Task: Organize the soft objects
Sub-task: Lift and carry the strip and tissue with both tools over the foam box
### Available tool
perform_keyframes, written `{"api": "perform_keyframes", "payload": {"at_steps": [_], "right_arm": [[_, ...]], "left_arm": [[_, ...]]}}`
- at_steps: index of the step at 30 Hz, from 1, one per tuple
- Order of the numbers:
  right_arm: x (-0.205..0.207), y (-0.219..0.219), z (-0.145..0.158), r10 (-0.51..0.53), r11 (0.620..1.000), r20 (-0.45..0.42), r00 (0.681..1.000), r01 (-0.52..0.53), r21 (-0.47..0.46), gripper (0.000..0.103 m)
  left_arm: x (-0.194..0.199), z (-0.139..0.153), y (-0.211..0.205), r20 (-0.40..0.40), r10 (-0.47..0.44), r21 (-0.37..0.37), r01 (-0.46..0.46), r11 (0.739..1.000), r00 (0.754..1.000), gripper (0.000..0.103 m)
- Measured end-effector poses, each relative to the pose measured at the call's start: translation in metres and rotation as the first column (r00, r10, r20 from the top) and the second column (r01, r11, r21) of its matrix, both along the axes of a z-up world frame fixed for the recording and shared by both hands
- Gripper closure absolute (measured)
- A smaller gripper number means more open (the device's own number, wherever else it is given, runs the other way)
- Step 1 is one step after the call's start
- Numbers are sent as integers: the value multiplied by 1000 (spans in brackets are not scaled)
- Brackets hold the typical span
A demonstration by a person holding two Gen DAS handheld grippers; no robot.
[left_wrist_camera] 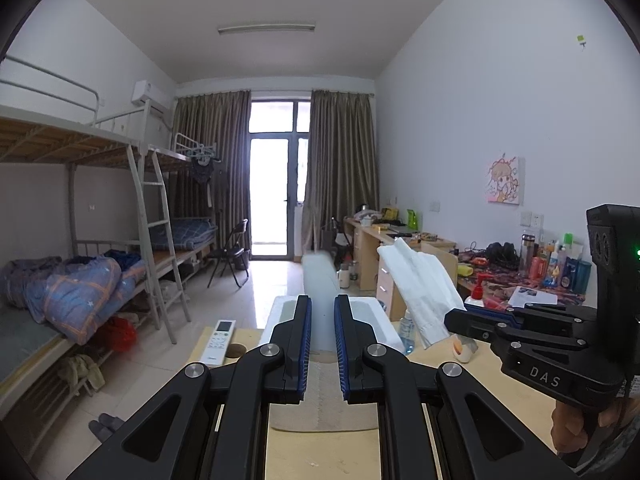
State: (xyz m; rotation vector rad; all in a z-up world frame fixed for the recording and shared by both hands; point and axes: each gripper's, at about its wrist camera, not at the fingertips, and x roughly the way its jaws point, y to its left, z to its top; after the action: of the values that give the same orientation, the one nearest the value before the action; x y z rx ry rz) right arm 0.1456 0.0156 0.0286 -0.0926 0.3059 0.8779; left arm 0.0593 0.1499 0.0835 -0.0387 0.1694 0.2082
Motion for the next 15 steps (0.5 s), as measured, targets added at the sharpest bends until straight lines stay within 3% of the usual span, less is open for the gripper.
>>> {"api": "perform_keyframes", "payload": {"at_steps": [15], "right_arm": [[21, 26, -6, -5, 999, -2, 1000, 5, -35, 92]], "left_arm": [[35, -7, 20, -32, 11, -17, -11, 1000, 999, 90]]}}
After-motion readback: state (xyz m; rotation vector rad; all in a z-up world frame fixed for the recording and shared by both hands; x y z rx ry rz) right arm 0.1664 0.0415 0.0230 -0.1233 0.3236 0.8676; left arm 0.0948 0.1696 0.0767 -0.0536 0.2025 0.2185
